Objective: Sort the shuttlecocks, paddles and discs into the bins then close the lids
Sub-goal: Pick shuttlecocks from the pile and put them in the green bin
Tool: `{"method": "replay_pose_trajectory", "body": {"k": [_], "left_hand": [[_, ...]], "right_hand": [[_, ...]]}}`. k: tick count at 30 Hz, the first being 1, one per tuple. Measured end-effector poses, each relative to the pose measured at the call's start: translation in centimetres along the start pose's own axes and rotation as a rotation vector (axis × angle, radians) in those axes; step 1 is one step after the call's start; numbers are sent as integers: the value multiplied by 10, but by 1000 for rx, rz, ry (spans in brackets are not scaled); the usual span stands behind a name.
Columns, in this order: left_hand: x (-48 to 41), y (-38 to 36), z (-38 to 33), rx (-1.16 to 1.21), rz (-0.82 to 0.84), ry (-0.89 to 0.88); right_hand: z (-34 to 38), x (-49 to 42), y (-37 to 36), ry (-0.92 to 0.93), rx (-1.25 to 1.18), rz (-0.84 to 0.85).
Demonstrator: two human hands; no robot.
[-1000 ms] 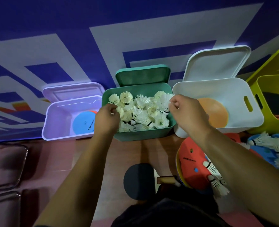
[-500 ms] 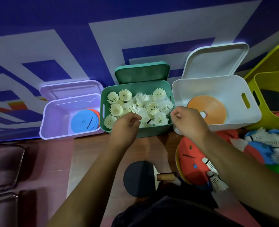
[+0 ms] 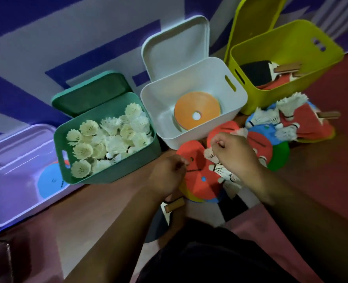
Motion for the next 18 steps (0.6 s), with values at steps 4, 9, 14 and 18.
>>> {"method": "replay_pose_trajectory", "body": {"k": [4,9,14,18], "left_hand": [[-26,-45,-19,-64,72,47],[-54,-86,-42,-184,139,65],[-72,-94,-44,-205,-3,148],[-85,-101,-29,-244,23,222]], "right_hand": [[-59,16,19,-116,20,-11],[-106,31,29,-196,13,12],[-133,40,29,-246,-31,88],[-134,30,22,-246,-29,158]]}}
Point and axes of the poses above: each hand's wrist, its own x-axis away from the middle knuckle, its own y-axis out of the back of the hand, z = x × y, the point moved 7 cm from there along -x, towards the middle knuckle, and after that the axes turned 11 degrees about z, right-handed, at the moved point
